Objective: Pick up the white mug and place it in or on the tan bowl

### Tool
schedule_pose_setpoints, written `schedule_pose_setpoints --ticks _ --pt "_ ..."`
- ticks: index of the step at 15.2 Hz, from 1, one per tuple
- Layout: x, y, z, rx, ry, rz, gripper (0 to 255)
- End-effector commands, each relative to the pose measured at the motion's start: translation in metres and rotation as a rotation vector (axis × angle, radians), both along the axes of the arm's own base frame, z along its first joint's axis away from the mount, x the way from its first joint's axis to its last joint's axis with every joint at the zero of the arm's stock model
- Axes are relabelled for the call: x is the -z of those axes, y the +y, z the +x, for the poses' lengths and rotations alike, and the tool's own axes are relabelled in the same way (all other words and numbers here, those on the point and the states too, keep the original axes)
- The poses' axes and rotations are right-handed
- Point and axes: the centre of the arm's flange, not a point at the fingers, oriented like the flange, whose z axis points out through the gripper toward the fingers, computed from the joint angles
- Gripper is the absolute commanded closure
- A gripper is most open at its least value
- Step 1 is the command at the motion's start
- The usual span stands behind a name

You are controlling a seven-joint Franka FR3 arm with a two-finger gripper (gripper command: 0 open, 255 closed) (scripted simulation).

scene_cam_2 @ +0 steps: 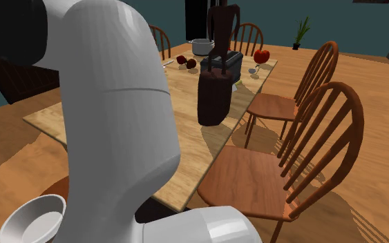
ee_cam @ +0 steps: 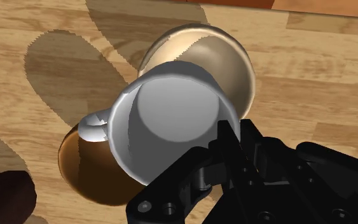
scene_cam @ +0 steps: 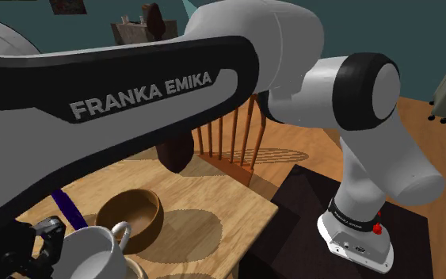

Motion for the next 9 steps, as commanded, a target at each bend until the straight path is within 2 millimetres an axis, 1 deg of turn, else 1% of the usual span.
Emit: schedule_pose_setpoints --ticks 1,9 --pt "0.009 0.003 0.0 0.002 -0.001 0.0 255" --pt "0.051 0.003 0.0 0.002 -0.001 0.0 255"
